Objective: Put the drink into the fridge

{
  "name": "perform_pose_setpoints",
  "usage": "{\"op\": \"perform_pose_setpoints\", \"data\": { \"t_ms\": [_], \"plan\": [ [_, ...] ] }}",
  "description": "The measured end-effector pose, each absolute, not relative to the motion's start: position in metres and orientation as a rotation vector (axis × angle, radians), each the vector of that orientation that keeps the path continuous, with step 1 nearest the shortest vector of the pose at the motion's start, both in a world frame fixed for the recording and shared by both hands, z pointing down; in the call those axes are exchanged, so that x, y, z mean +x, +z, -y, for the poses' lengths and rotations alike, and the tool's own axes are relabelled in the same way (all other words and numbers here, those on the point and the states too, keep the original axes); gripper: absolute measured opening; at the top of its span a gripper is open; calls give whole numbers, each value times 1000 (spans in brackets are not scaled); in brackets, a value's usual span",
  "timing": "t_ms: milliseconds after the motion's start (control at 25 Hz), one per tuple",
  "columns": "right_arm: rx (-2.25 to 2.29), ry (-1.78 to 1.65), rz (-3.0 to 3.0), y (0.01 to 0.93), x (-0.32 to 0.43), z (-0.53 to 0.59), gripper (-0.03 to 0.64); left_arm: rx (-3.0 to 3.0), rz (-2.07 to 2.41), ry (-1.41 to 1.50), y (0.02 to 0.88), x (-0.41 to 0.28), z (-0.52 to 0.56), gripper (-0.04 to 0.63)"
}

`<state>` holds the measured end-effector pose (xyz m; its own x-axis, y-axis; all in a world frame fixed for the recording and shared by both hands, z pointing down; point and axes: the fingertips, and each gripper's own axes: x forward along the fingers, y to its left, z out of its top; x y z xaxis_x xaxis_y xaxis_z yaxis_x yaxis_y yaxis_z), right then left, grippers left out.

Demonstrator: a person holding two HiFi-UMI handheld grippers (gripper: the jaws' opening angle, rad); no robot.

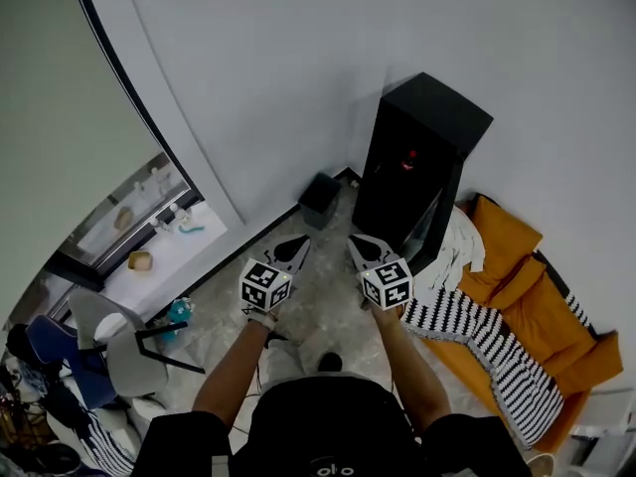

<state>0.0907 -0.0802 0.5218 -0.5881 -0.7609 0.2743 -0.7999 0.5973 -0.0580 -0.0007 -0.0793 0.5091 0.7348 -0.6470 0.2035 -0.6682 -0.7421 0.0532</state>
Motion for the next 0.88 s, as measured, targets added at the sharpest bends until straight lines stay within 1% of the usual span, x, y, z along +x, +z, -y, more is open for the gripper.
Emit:
{"op": "perform_pose_setpoints", "data": {
  "t_ms": [880],
  "plan": [
    [1274,199,2630,506,85,75,8,2838,1105,228,492,-6,74,6]
  ]
}}
